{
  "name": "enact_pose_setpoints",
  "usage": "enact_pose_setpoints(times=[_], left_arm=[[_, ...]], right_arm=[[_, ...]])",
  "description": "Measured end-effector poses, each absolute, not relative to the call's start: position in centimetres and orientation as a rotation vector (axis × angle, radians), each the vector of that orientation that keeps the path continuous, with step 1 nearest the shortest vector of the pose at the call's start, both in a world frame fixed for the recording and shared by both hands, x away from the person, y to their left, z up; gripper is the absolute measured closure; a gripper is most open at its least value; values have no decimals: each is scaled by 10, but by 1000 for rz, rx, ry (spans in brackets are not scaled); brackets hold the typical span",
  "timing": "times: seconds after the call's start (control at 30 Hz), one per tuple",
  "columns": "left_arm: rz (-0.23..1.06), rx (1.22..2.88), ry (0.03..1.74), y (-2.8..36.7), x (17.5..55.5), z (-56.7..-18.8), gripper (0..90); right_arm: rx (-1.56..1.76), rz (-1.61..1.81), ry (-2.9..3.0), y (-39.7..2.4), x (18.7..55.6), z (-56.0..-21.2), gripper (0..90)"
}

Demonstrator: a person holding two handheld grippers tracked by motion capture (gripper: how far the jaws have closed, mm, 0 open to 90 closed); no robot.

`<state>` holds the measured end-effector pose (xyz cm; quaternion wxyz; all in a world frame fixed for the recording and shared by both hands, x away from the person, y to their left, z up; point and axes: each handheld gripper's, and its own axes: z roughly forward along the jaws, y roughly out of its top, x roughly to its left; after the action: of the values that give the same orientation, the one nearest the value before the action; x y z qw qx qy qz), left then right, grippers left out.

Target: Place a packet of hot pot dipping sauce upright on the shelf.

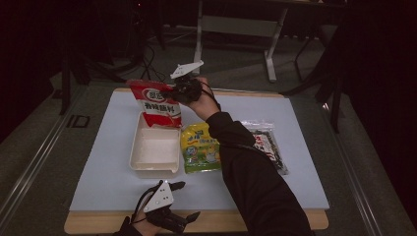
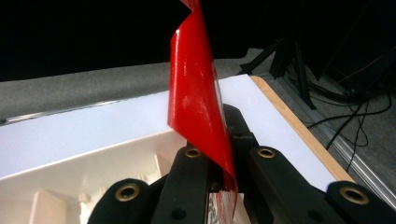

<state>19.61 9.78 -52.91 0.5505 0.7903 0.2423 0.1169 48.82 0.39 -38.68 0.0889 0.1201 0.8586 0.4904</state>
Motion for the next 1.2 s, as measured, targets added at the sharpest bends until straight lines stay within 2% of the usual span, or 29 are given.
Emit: enact_pose_setpoints(times=[0.87, 1.13, 1.2], left_arm=[[261, 1892, 556, 95, 196, -531, 22], [260, 1903, 552, 93, 197, -533, 21], [260, 1903, 552, 93, 197, -533, 22]], right_arm=[[501, 1576, 2544, 3, 486, -422, 884], [523, 1488, 2601, -9, 485, -427, 775], [537, 1503, 2596, -13, 485, -426, 771]])
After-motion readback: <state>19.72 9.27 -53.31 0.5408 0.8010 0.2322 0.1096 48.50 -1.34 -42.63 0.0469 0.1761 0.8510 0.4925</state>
